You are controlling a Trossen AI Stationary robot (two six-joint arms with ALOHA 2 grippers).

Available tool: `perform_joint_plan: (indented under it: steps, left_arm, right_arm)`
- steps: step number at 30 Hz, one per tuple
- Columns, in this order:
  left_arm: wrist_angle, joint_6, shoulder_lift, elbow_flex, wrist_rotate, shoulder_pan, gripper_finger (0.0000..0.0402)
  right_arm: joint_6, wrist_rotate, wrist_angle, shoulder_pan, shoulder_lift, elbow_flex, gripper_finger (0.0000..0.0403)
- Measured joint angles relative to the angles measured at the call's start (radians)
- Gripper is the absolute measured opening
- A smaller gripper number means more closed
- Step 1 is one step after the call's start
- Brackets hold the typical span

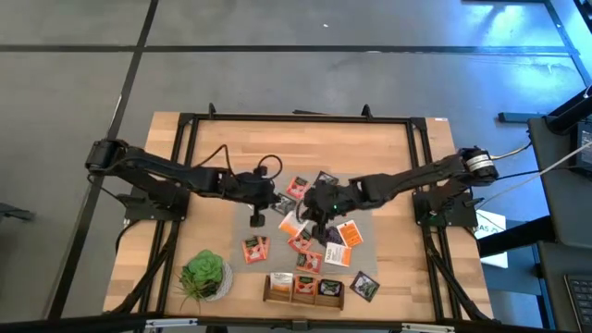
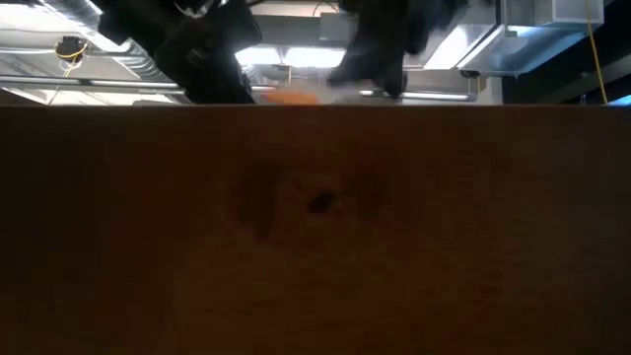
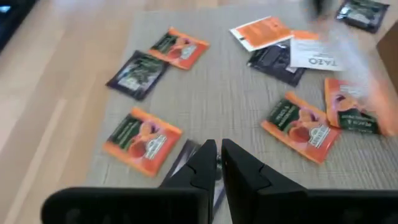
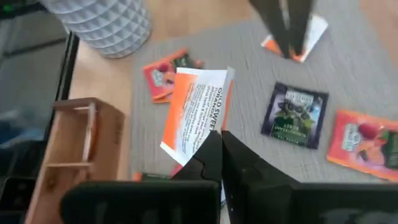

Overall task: Pick & Place Tea
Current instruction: Put the white and orange tea bag into the left section of the wooden organizer

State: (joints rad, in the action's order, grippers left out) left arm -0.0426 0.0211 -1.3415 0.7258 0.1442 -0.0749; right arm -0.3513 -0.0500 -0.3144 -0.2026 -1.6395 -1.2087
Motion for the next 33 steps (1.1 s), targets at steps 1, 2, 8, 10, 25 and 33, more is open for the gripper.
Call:
perform_joint_plan:
  steps: [1, 2, 8, 10, 25, 33]
  left_arm:
    - [-0.023, 0.012, 0.01, 0.0, 0.016, -0.001, 0.0022]
    - [-0.045, 0.023, 0.019, 0.0, 0.028, -0.001, 0.0021]
    - [-0.076, 0.066, 0.02, 0.0, 0.081, 0.0, 0.002]
    - [-0.078, 0.07, 0.013, 0.0, 0.083, 0.0, 0.002]
    - [-0.128, 0.143, 0.013, 0.0, 0.079, -0.001, 0.0021]
    - [-0.129, 0.18, 0.013, 0.0, 0.076, -0.002, 0.0023]
  right_arm:
    - [0.016, -0.027, -0.043, -0.022, -0.006, -0.045, 0.0002]
    - [0.03, -0.044, -0.074, -0.046, -0.015, -0.084, 0.0002]
    - [0.076, -0.087, -0.143, -0.166, -0.089, -0.241, 0.0001]
    - [0.085, -0.087, -0.14, -0.194, -0.127, -0.277, 0.0001]
    - [0.024, -0.026, -0.171, -0.293, -0.37, -0.437, 0.0004]
    - [0.007, -0.027, -0.157, -0.293, -0.412, -0.44, 0.0006]
